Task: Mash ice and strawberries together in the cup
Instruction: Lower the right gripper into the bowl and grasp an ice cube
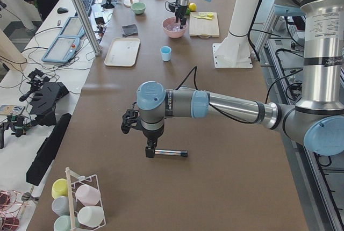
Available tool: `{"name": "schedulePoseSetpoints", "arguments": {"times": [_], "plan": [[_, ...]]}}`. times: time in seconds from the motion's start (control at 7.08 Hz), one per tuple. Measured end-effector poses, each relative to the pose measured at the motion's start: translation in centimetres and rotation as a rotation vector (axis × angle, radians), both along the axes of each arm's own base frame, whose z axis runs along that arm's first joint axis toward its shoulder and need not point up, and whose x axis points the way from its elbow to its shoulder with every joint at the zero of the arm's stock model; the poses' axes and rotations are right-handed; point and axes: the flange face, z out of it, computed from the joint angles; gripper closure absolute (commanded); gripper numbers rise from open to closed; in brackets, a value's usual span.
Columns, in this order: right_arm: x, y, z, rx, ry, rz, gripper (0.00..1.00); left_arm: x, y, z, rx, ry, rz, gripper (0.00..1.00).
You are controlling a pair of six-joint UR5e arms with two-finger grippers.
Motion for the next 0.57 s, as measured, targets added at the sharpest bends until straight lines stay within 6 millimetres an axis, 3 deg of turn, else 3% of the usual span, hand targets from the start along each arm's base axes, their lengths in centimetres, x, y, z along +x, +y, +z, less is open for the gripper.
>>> {"name": "schedulePoseSetpoints", "arguments": {"times": [0.28, 0.57], "plan": [[-0.1, -0.19, 0.1, -0.003, 0.007, 0.001, 0.35, -0.36, 0.03, -0.26, 0.006, 0.0, -0.007, 0.01], [-0.33, -0.43, 0.61, -0.006, 0.02, 0.004, 0.37, -0.53, 0.03, -0.43, 0.01, -0.001, -0.011, 0.01]]}}
